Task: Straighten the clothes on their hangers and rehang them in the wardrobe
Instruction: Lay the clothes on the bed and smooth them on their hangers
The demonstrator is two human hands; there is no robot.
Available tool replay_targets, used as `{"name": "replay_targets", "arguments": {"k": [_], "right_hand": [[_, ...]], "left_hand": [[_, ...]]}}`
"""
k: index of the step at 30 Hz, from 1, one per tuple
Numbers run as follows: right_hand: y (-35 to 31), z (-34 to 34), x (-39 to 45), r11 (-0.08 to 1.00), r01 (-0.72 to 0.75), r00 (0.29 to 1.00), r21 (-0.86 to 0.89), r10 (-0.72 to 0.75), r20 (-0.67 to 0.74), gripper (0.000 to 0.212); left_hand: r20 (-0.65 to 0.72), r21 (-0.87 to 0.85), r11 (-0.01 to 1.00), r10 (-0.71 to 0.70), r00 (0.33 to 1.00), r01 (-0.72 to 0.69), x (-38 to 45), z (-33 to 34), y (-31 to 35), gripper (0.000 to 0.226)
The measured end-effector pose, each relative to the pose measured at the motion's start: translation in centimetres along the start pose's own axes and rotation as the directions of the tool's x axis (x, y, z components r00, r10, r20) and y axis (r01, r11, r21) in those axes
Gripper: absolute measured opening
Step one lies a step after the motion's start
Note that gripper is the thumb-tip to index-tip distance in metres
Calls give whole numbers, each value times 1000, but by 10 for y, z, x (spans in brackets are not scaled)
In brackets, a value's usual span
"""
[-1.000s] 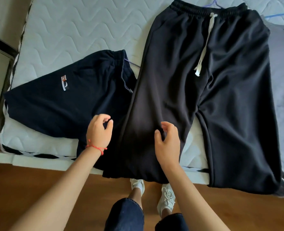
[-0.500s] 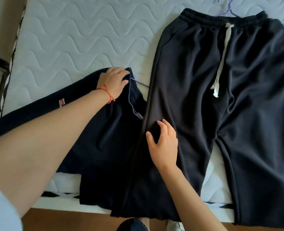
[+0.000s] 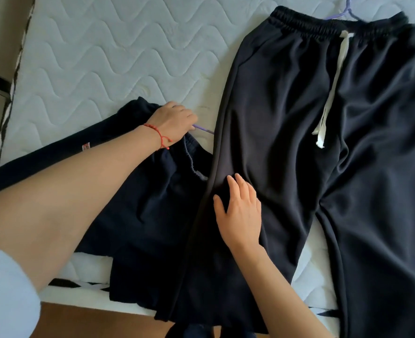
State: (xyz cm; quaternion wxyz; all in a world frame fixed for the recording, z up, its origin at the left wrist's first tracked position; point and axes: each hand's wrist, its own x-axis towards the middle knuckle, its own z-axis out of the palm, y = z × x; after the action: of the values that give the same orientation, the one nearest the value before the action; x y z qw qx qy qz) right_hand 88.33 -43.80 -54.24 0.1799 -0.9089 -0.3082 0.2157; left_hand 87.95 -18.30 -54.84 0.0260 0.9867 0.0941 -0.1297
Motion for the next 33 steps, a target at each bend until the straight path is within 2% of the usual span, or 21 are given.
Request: {"name": "replay_targets", "arguments": {"k": [4, 9, 15, 20, 26, 33], "right_hand": [[0, -8, 1, 999, 35, 995, 29, -37, 90, 50], [-4, -23, -1, 997, 73, 993, 9, -74, 92, 49], [-4, -29, -2, 999, 36, 981, -17, -32, 189, 49], [-23, -28, 3, 998, -51, 992, 36, 47, 116, 47], [-88, -16, 34, 991, 112, 993, 72, -107, -58, 45], [-154, 11, 94, 991, 126, 990, -42, -123, 75, 41]], "left_hand": [[-62, 22, 1000, 23, 998, -21, -38, -12, -13, 22], [-101, -20, 990, -143, 985, 141, -86, -12, -32, 22], [-93, -67, 954, -299, 950, 293, -127, -14, -51, 22], [-161, -81, 947, -320, 934, 311, -150, -20, -81, 21], [-246, -71, 958, -288, 926, 279, -162, -22, -133, 21], [-348, -139, 945, -326, 879, 296, -180, -17, -202, 40]]}}
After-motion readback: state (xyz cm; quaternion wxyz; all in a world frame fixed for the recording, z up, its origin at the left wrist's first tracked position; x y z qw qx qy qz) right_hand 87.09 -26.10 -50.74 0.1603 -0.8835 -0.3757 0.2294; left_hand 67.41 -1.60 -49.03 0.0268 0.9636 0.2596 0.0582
